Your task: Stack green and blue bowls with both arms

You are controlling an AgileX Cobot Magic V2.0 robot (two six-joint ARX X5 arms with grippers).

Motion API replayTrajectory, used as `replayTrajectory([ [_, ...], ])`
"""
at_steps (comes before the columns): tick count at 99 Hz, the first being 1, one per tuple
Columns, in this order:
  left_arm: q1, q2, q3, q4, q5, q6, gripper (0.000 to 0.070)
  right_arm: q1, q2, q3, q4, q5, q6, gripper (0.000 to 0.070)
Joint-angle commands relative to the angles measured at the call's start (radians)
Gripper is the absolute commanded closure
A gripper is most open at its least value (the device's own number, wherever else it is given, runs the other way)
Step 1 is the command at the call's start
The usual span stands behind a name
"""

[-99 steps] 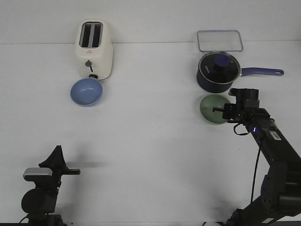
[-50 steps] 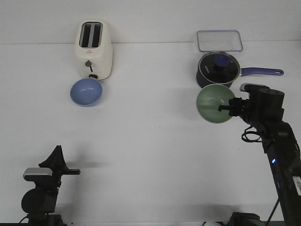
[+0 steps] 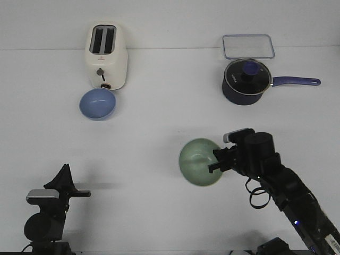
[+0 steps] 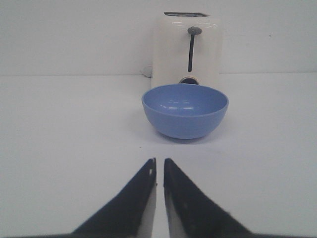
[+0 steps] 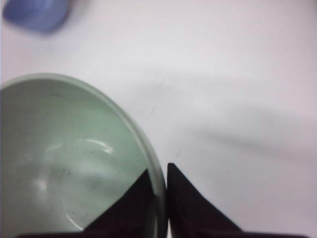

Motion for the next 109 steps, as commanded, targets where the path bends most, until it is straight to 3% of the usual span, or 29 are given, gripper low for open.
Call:
replayTrajectory([
  [1,0.002,-0.001,-0.019,0.011,0.001,-0.025,0.0685,0.059,0.021,-0.022,0.042,0.010,0.042,0.0700],
  [10,0.002,-0.001,-0.019,0.012,0.001,-0.051,0.0685,0.131,0.046,-0.068,0.081,0.039,0.062,0.0700],
  [25,0.002,-0.001,-0.018,0.012,0.001,-0.171,0.0685,0.201,0.106,-0.115,0.132,0.079,0.065,0.0700],
  [56,0.002,-0.001,-0.015,0.019,0.001,-0.396,0.0688,0.230,0.287,-0.118,0.160,0.082,0.035,0.0699],
  [62,0.002,-0.001,-0.010,0.019,0.001,-0.438,0.0688,0.229,0.299,-0.118,0.165,0.082,0.026,0.0665],
  [72,0.002,-0.001,0.001,0.018,0.001,-0.518,0.0688,0.229,0.303,-0.116,0.172,0.081,0.024,0.0474],
  [78,0.002,-0.001,0.010,0.018,0.001,-0.558,0.0688,0.225,0.296,-0.110,0.170,0.081,0.024,0.0399],
  [87,0.002,-0.001,0.032,0.011,0.011,-0.598,0.0688,0.208,0.259,-0.100,0.170,0.081,0.024,0.0389],
  [109,0.002,0.070,0.168,-0.044,0.010,-0.588,0.0685,0.134,0.073,-0.086,0.190,0.082,0.024,0.0390],
])
